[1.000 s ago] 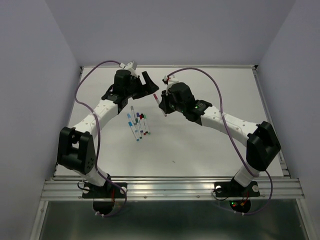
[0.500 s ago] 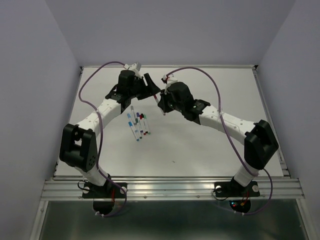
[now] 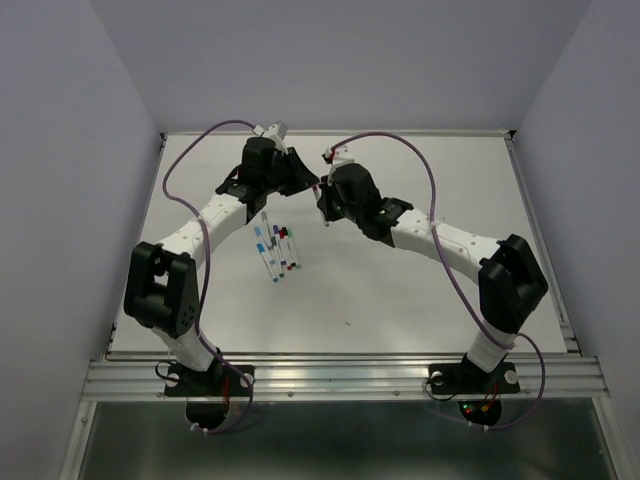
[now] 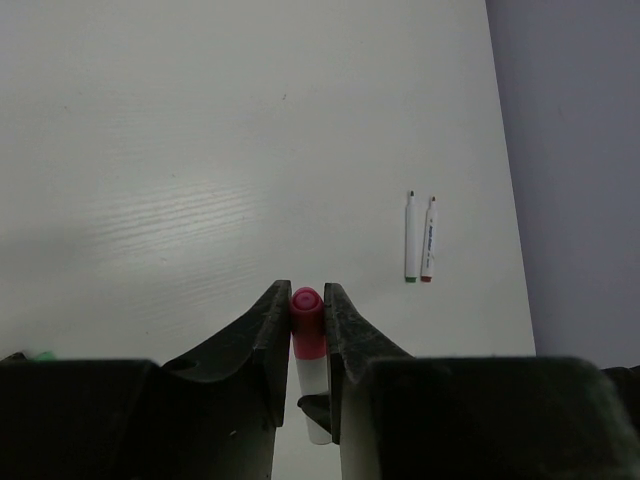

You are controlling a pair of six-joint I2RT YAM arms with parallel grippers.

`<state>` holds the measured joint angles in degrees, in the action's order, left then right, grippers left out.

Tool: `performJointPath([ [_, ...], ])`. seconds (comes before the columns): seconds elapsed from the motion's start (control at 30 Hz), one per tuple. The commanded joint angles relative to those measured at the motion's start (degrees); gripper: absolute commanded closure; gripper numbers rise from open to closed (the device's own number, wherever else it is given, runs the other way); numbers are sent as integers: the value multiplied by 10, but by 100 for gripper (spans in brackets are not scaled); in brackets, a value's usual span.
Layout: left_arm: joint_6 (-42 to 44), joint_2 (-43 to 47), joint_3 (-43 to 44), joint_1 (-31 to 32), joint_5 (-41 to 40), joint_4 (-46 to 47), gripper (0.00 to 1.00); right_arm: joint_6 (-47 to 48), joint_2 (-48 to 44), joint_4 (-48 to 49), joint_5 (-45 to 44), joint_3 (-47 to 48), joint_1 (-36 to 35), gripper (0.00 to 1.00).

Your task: Open the pen caps

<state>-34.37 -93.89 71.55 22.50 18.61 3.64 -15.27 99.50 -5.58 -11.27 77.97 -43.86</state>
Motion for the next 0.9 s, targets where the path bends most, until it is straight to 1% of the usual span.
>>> performJointPath([
  [0.0, 9, 1, 29, 6, 13, 6, 98, -1, -1, 50, -31, 30, 4, 99],
  [0.03, 10, 0, 29, 6, 12, 6, 100, 1, 0, 50, -31, 31, 4, 99],
  [0.13, 14, 5, 21, 6, 13, 15, 100, 1, 6, 49, -17, 38, 4, 99],
  [0.23, 15, 20, 9, 5, -14, 49, 100, 2, 7, 50, 8, 33, 4, 99],
  [0.27, 25, 20, 15, 2, -40, 50, 100, 3, 3, 50, 31, 19, 4, 99],
  [0.3, 32, 19, 25, -4, -47, 47, 100, 5, 0, 49, 47, 8, 4, 99],
  [0.33, 39, 8, 52, -21, -59, 31, 100, 3, -7, 49, 82, -14, 4, 99],
  [0.43, 32, -12, 91, -50, -85, 18, 100, -8, -17, 66, 148, -53, 4, 99],
  [0.47, 29, -14, 98, -58, -98, 18, 100, -25, -24, 74, 182, -82, 4, 99],
  [0.53, 32, -23, 125, -75, -131, 10, 100, -38, -34, 87, 210, -116, 4, 99],
  [0.57, 33, -26, 135, -82, -131, 3, 100, -48, -41, 104, 225, -134, 4, 99],
  [0.6, 34, -31, 143, -97, -130, -2, 100, -55, -58, 109, 225, -160, 4, 99],
  [0.7, 28, -33, 153, -120, -139, -6, 100, -60, -96, 131, 233, -197, 4, 99],
  [0.8, 23, -31, 148, -143, -140, -6, 100, -58, -116, 140, 252, -207, 4, 99],
  [0.87, 23, -26, 143, -153, -143, -8, 100, -58, -128, 139, 248, -208, 4, 99],
])
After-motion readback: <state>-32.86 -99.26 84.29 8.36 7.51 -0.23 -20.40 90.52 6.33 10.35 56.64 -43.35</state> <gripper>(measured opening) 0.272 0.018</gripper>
